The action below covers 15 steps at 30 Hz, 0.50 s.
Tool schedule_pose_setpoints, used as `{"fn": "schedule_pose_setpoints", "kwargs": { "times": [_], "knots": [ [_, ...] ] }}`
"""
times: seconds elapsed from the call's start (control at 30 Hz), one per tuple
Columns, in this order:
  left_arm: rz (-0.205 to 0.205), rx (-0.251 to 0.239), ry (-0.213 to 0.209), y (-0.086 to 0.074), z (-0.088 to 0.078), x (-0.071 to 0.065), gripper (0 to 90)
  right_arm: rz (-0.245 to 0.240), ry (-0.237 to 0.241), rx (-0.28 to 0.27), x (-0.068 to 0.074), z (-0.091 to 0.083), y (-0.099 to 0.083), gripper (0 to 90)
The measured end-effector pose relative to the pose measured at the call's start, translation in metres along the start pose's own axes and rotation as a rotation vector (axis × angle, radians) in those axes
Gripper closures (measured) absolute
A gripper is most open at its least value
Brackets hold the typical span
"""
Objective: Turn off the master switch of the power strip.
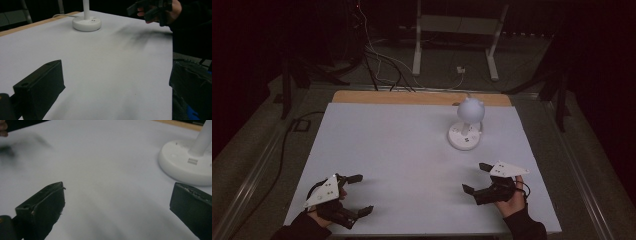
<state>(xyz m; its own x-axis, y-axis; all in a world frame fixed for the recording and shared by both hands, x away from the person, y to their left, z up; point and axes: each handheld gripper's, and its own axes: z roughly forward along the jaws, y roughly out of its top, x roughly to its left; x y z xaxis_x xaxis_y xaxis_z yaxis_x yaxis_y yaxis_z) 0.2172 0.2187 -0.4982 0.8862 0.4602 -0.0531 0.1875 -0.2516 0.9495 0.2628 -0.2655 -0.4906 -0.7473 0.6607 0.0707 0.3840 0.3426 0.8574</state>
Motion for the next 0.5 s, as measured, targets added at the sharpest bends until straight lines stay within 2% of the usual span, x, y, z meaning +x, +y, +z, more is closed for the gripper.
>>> {"fn": "schedule_pose_setpoints", "kwargs": {
  "times": [0.2, 0.5],
  "knots": [
    [-0.002, 0.002, -0.004, 0.0, 0.001, 0.0, 0.3, -0.011, -0.005, 0.048, 0.003, -0.004, -0.016, 0.0],
    [-0.001, 0.008, -0.004, 0.0, 0.001, 0.0, 0.3, -0.008, -0.036, 0.082, 0.002, -0.015, -0.033, 0.0]
  ]
}}
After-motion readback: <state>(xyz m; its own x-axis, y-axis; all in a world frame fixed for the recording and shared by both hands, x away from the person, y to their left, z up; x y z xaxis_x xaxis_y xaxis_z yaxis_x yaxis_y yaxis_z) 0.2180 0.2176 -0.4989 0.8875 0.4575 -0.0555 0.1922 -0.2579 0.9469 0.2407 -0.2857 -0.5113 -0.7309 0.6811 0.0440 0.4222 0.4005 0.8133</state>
